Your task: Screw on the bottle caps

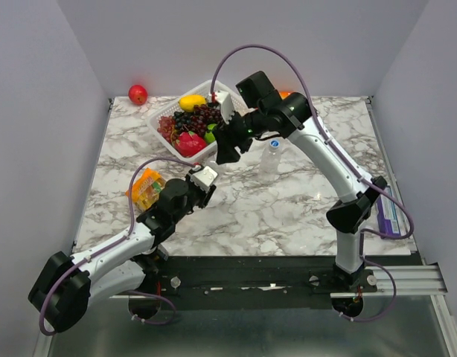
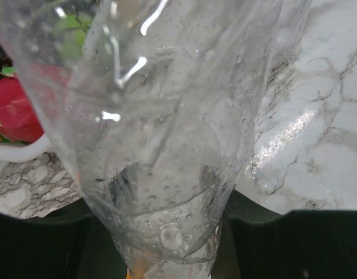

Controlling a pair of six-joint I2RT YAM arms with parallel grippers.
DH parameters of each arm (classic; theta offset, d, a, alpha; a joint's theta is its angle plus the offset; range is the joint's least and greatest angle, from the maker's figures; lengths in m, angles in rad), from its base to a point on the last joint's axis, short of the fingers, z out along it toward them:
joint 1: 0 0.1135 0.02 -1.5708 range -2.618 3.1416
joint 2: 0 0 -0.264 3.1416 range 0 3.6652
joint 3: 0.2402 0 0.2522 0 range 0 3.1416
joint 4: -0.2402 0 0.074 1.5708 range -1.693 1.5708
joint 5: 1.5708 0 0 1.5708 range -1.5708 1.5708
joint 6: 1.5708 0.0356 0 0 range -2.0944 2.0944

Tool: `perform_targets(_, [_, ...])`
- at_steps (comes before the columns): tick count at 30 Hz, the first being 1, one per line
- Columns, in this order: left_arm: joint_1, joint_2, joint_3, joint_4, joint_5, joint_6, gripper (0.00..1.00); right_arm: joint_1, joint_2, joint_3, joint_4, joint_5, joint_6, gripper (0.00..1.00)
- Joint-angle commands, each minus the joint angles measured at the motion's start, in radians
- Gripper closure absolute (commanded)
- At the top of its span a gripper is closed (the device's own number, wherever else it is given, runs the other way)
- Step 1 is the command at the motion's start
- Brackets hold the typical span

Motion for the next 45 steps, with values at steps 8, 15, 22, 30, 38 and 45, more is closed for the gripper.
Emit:
perform_targets(8, [-0.006,-0.011,0.035,-0.025,0.307,0.027,1.00,0.028,-0.285,-0.115,-0.109,0.134,-0.314,0.12])
perform_targets(15, [-0.005,-0.018,0.118,-0.291,0.721,0.338,1.00,0.092,-0.547,-0.488,-0.002,0.022,-0.877,0.20])
perform_targets(22, [-0.006,0.000,0.167,-0.387,0.740,0.452,1.00,0.182,-0.560,-0.569,-0.046,0.011,-1.077,0.23])
perform_targets(30, [-0.006,-0.003,0.178,-0.373,0.740,0.415,1.00,0.210,-0.544,-0.575,-0.060,0.013,-1.135,0.43])
perform_targets(38, [-0.006,-0.012,0.168,-0.341,0.734,0.379,1.00,0.210,-0.532,-0.583,-0.085,-0.002,-1.157,0.46])
perform_targets(45, [-0.006,-0.018,0.156,-0.301,0.715,0.348,1.00,0.212,-0.512,-0.569,-0.120,-0.010,-1.157,0.57])
